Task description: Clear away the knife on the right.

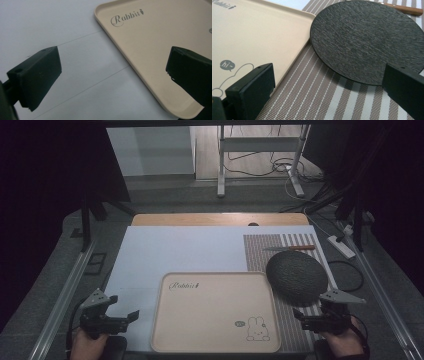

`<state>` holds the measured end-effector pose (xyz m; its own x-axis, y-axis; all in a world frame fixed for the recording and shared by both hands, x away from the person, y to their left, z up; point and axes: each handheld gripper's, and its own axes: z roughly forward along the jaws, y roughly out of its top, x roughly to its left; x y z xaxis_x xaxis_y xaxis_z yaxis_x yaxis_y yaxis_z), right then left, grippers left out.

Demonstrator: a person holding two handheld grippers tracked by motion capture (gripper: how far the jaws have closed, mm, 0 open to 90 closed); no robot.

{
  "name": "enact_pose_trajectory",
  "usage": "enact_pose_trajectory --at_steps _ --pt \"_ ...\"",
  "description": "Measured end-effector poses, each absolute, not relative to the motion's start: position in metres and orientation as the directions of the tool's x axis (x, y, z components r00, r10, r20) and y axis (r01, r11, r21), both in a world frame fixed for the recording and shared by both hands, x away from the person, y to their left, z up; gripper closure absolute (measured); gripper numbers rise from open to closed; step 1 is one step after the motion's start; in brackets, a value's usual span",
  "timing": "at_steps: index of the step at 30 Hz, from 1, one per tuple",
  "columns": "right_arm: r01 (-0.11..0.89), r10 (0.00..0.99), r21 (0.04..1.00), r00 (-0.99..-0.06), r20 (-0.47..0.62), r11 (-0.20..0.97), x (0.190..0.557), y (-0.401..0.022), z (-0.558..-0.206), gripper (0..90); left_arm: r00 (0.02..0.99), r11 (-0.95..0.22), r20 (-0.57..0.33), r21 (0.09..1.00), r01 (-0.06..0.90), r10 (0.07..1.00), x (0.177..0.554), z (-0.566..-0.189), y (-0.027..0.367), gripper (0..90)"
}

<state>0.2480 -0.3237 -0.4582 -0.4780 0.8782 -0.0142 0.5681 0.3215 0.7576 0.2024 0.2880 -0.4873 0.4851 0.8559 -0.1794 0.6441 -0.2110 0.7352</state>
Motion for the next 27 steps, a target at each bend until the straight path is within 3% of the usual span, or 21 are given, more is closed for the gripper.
enact_pose_trajectory --at_steps 27 --pt "0.581 0.847 0.721 -0.531 -0.016 0.378 0.2518 -0.3178 -0.4598 0.0 0.518 -0.223 -0.205 0.730 0.646 0.831 0.2034 -0.4880 0.2889 0.9"
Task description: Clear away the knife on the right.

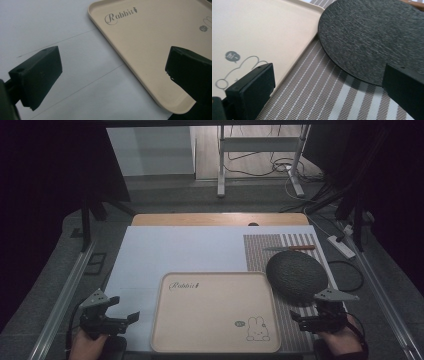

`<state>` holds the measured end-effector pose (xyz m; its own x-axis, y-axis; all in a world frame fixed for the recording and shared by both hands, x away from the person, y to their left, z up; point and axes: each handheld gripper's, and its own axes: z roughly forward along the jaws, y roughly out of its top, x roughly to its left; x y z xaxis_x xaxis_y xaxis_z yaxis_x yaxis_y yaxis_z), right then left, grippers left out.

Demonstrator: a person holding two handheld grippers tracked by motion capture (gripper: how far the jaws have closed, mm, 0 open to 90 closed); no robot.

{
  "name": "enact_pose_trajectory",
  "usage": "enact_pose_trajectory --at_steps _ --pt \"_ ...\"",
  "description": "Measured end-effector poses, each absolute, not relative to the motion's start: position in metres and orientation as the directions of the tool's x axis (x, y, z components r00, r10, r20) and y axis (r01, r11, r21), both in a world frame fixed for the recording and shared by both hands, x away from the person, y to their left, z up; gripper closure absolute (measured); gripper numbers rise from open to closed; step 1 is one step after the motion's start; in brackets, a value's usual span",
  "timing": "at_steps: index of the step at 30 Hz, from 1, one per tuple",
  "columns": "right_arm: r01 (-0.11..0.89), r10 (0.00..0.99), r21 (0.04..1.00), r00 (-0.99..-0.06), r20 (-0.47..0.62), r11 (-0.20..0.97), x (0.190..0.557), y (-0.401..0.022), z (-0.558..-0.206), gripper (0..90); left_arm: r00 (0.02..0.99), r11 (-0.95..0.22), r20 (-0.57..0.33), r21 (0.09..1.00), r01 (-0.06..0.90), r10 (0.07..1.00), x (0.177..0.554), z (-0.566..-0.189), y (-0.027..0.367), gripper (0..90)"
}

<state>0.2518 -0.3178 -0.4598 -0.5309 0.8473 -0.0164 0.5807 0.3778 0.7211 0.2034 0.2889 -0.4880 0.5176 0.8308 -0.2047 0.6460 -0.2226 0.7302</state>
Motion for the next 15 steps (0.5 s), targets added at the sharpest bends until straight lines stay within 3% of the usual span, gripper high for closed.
enact_pose_trajectory --at_steps 15 --pt "0.561 0.836 0.733 -0.548 -0.018 0.384 0.2552 -0.3129 -0.4552 0.0 0.515 -0.221 -0.208 0.727 0.650 0.832 0.2040 -0.4882 0.2891 1.1"
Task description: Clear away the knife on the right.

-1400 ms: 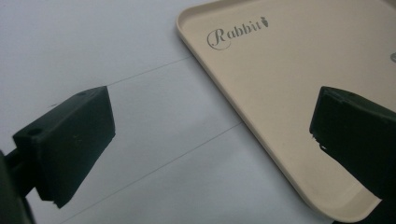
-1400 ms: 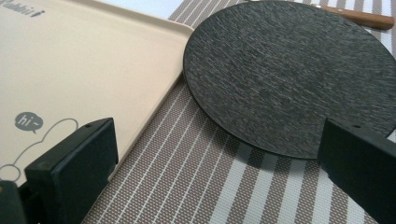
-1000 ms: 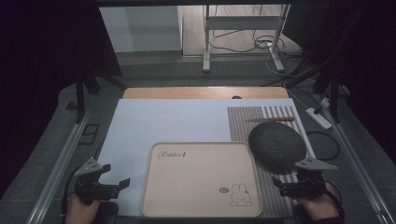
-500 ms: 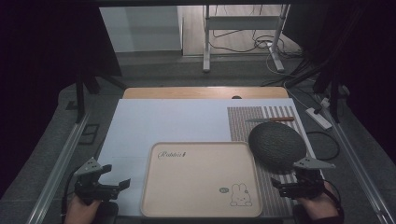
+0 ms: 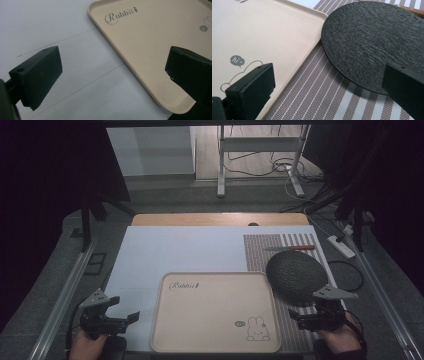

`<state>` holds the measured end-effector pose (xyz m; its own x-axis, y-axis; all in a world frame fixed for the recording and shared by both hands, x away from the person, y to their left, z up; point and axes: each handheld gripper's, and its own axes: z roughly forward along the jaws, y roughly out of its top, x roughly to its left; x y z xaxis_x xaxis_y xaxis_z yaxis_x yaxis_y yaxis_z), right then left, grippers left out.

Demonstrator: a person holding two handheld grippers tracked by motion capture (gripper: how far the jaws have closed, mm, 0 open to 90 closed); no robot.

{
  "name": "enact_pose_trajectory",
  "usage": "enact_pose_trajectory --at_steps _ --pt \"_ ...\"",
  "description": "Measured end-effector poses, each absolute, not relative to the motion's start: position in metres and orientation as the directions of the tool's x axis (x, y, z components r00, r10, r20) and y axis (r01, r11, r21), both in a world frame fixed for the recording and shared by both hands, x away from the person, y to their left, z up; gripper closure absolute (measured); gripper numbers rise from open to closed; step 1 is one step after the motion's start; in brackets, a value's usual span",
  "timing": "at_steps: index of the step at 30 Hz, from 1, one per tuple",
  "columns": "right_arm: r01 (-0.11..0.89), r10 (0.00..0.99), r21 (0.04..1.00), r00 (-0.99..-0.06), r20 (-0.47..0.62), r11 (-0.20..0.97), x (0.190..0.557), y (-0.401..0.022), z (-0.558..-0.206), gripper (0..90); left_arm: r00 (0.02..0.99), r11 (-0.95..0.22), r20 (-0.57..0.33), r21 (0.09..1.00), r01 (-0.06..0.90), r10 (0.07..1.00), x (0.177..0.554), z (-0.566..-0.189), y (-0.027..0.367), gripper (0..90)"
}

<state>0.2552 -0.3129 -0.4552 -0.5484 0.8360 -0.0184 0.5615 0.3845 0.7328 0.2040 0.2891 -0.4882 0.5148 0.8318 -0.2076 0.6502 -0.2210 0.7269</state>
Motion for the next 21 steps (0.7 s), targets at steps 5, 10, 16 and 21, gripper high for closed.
enact_pose_trajectory --at_steps 5,10,16,21 --pt "0.559 0.835 0.733 -0.550 -0.022 0.388 0.257 -0.313 -0.455 0.0 0.514 -0.217 -0.212 0.727 0.651 0.831 0.204 -0.488 0.290 1.2" --pt "0.556 0.828 0.729 -0.561 -0.025 0.399 0.260 -0.312 -0.455 0.0 0.513 -0.214 -0.216 0.727 0.653 0.831 0.204 -0.488 0.290 1.3" --pt "0.541 0.819 0.732 -0.572 -0.041 0.415 0.264 -0.311 -0.452 0.0 0.511 -0.212 -0.218 0.726 0.654 0.831 0.205 -0.489 0.290 1.3" --pt "0.534 0.815 0.735 -0.578 -0.042 0.417 0.270 -0.310 -0.451 0.0 0.510 -0.210 -0.220 0.726 0.655 0.832 0.205 -0.489 0.291 1.4"
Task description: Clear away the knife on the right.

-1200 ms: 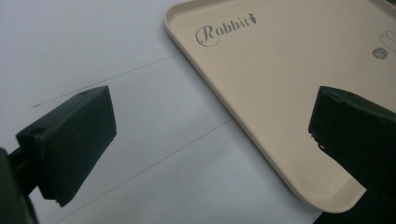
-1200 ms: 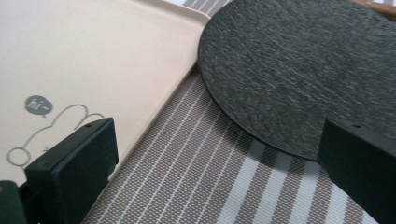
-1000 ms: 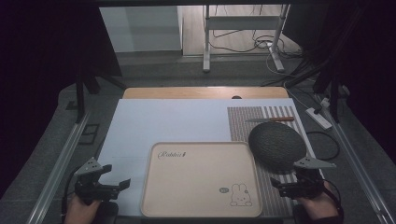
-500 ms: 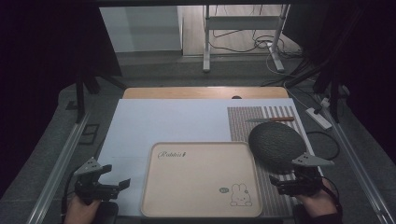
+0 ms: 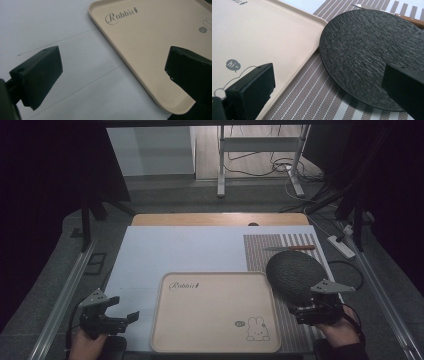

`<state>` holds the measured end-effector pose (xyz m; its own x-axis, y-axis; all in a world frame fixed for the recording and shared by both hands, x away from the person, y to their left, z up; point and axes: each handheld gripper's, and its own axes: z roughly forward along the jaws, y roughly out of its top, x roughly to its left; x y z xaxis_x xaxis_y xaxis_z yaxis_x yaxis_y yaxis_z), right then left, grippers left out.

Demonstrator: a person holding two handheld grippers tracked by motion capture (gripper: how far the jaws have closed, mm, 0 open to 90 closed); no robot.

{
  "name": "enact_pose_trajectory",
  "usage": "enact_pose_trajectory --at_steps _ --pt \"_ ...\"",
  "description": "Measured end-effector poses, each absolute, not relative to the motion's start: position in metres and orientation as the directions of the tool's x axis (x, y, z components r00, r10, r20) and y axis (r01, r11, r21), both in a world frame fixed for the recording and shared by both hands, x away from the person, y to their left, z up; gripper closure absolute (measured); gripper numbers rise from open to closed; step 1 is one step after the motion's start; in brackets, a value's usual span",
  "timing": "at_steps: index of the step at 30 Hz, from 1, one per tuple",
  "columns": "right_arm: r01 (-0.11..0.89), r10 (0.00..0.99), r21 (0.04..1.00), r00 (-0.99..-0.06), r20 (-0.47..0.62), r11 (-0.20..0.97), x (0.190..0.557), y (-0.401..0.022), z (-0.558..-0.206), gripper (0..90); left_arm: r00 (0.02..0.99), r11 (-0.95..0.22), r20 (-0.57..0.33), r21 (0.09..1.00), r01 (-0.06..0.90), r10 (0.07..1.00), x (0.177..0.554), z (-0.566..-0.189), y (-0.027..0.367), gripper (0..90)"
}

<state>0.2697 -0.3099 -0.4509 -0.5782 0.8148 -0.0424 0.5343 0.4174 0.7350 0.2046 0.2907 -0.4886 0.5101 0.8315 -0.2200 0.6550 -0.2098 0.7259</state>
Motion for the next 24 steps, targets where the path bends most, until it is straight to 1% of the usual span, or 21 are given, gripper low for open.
enact_pose_trajectory --at_steps 5,18,24 --pt "0.524 0.803 0.728 -0.594 -0.058 0.441 0.275 -0.308 -0.453 0.0 0.509 -0.209 -0.221 0.725 0.656 0.832 0.205 -0.489 0.291 1.5" --pt "0.509 0.791 0.733 -0.608 -0.064 0.451 0.295 -0.305 -0.453 0.0 0.502 -0.203 -0.225 0.723 0.661 0.835 0.205 -0.489 0.291 1.7" --pt "0.531 0.799 0.724 -0.600 -0.046 0.441 0.306 -0.308 -0.455 0.0 0.501 -0.202 -0.225 0.722 0.662 0.836 0.205 -0.489 0.291 1.8"
